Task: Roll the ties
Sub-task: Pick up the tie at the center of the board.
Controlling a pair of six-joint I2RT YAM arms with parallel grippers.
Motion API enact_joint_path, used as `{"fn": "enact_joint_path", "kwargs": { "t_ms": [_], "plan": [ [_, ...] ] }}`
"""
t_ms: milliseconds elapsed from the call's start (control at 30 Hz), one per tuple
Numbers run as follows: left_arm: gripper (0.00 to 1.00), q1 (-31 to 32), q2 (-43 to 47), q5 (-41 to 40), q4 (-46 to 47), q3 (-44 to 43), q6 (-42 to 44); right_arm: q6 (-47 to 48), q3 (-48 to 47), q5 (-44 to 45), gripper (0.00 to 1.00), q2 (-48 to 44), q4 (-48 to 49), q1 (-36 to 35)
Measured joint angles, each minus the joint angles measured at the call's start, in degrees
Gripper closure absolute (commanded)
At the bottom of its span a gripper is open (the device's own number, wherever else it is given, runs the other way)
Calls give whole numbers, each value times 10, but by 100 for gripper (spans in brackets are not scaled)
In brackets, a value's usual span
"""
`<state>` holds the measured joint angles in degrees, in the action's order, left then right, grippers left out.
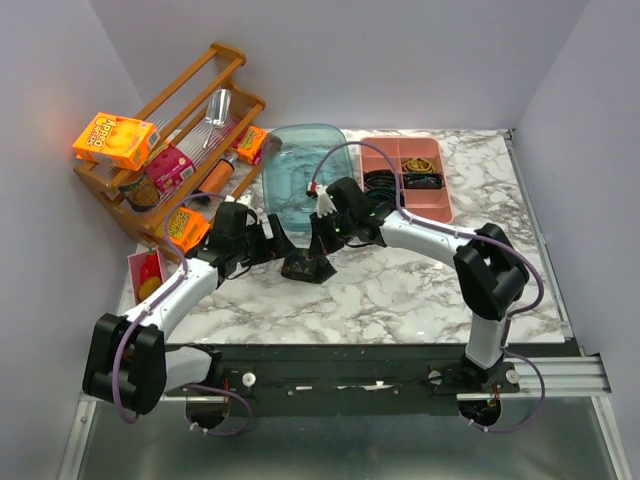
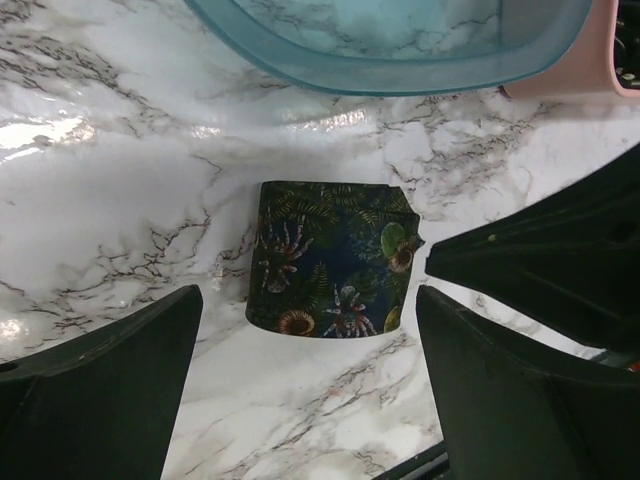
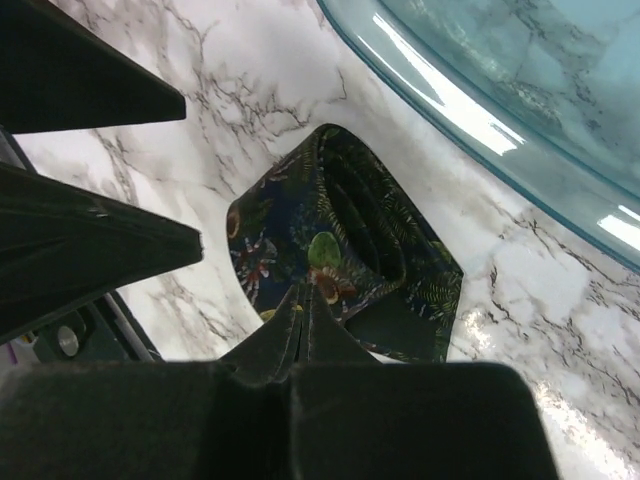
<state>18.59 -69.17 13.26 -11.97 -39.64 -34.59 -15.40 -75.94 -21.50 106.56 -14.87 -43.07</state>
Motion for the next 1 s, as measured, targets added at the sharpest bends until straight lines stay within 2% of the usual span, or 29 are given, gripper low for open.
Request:
{"fn": "enact_joint_path", "kwargs": {
  "t_ms": [300,700,900,1000],
  "plan": [
    [1,-20,-27,84,64,29,-10,4,-1,-6,98,34,-18,-5],
    [1,-28,-60,82,91,47,-1,0,0,-4,98,57,-18,-5],
    [2,-33,-85,91,150,81,0,-3,0,-2,98,73,-19,-5],
    [6,-36,-100,114,190,97,-3,-6,-1,-1,98,75,-19,-5]
  ]
}}
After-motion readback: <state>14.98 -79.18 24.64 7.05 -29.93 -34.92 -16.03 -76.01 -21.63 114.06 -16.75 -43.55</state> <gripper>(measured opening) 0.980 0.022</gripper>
